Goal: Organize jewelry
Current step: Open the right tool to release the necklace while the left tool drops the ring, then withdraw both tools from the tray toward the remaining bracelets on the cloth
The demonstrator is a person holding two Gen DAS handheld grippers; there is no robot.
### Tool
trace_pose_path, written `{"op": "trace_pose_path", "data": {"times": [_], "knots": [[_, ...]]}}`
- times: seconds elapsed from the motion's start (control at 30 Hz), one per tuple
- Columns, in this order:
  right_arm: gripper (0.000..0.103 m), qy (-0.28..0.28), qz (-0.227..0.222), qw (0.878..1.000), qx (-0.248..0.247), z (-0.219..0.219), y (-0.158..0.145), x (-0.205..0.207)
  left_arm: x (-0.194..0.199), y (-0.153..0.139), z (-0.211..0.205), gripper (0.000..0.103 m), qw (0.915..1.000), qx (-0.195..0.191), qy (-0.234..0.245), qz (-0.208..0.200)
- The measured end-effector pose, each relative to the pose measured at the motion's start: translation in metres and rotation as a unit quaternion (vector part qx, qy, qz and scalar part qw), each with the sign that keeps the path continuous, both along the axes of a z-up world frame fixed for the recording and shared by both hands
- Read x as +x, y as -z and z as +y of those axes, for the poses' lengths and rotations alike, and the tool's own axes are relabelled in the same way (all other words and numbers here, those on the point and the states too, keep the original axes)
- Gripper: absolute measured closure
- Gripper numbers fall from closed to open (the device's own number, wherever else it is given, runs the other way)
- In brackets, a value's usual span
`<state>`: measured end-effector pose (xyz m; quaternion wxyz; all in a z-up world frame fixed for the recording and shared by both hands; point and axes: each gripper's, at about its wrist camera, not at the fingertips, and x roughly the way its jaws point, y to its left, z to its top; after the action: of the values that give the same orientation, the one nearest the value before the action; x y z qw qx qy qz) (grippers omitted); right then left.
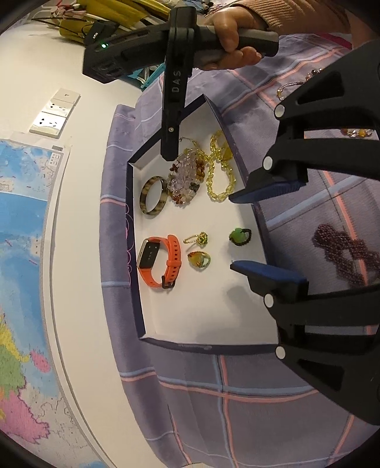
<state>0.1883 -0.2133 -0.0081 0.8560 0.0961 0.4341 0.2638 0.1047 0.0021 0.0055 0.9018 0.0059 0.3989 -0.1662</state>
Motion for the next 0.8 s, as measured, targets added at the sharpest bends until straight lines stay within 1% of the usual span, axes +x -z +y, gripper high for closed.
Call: {"op": "trace_pose_path", "data": {"times": [0.1, 0.13, 0.17, 0.23, 0.33, 0.37, 0.5, 0.53, 0.57, 0.6, 0.73, 0.8], "knots": [[0.091, 0.003, 0.002, 1.0, -0.001, -0.002, 0.002, -0.002, -0.008, -0.001, 0.005, 0.057, 1.0, 0.001, -0.006, -0.003], [0.087, 0.005, 0.002, 1.0, -0.001, -0.003, 0.002, -0.003, -0.01, -0.001, 0.008, 0.055, 1.0, 0.001, -0.008, -0.003], [0.08, 0.008, 0.001, 1.0, 0.0, -0.004, 0.001, -0.004, -0.012, -0.001, 0.009, 0.054, 0.9999, 0.001, -0.009, -0.003], [0.072, 0.011, -0.007, 1.0, 0.0, -0.007, -0.002, -0.009, -0.018, 0.0, 0.014, 0.049, 0.9999, 0.001, -0.012, -0.004], [0.069, 0.011, -0.015, 1.0, -0.003, -0.01, -0.008, -0.018, -0.026, 0.001, 0.02, 0.048, 0.9998, 0.003, -0.017, -0.003], [0.067, 0.01, -0.018, 1.0, -0.002, -0.011, -0.01, -0.021, -0.029, 0.001, 0.022, 0.048, 0.9998, 0.004, -0.018, -0.004], [0.059, 0.004, -0.03, 1.0, -0.002, -0.013, -0.018, -0.039, -0.045, 0.003, 0.029, 0.041, 0.9998, 0.005, -0.017, -0.007], [0.056, 0.001, -0.032, 0.999, -0.003, -0.014, -0.019, -0.045, -0.049, 0.004, 0.029, 0.04, 0.9998, 0.01, -0.016, -0.01], [0.052, -0.002, -0.034, 0.999, -0.004, -0.014, -0.02, -0.051, -0.052, 0.005, 0.03, 0.039, 0.9997, 0.013, -0.016, -0.011], [0.052, -0.009, -0.036, 0.999, -0.006, -0.015, -0.021, -0.059, -0.057, 0.006, 0.031, 0.039, 0.9997, 0.016, -0.014, -0.011], [0.046, -0.017, -0.038, 0.999, -0.015, -0.019, -0.019, -0.084, -0.071, 0.014, 0.034, 0.039, 0.9997, 0.022, -0.011, -0.002], [0.045, -0.019, -0.032, 0.999, -0.016, -0.022, -0.015, -0.096, -0.077, 0.017, 0.036, 0.037, 0.9996, 0.024, -0.012, 0.001]]}}
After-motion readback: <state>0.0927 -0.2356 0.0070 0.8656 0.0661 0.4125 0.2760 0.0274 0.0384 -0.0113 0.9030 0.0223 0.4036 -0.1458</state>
